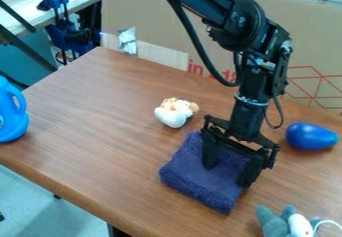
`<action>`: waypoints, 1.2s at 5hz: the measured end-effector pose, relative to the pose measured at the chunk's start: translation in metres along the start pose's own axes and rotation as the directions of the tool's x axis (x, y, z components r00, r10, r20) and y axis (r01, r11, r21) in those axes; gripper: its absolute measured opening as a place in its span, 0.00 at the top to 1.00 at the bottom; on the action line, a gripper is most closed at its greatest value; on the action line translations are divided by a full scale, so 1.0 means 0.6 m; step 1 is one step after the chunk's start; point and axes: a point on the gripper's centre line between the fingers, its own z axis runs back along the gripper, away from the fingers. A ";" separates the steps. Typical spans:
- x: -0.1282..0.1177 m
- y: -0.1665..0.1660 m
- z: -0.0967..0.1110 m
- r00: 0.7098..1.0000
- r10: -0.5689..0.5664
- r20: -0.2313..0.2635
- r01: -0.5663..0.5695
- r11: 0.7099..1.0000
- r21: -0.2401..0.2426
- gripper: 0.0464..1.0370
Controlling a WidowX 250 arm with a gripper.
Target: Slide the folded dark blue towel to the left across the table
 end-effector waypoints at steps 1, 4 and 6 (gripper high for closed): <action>-0.030 0.019 -0.011 0.999 0.036 -0.030 -0.037 0.998 -0.046 0.03; -0.080 0.091 -0.026 0.986 0.142 -0.082 -0.147 0.988 -0.054 0.04; -0.066 0.118 -0.029 0.993 0.085 -0.085 -0.091 0.993 -0.076 0.03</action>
